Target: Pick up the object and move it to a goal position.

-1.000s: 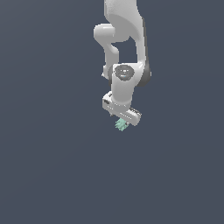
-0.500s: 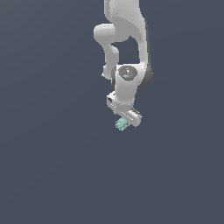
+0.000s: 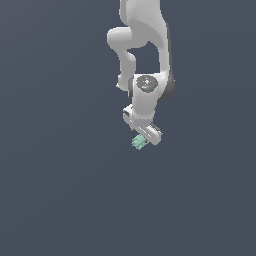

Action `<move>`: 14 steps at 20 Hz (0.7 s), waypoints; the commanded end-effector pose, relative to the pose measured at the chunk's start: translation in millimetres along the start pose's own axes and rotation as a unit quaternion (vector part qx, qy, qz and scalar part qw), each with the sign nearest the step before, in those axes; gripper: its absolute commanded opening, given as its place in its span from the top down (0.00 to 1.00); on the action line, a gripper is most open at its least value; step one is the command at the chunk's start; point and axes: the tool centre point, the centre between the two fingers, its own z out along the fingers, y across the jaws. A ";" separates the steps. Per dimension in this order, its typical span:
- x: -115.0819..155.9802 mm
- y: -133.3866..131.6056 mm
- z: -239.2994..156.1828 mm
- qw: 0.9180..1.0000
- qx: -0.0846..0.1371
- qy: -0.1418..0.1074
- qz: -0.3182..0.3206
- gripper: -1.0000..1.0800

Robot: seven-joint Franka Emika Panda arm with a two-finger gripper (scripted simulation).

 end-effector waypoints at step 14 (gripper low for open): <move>-0.5 0.5 48.8 1.000 0.000 0.000 0.002 0.04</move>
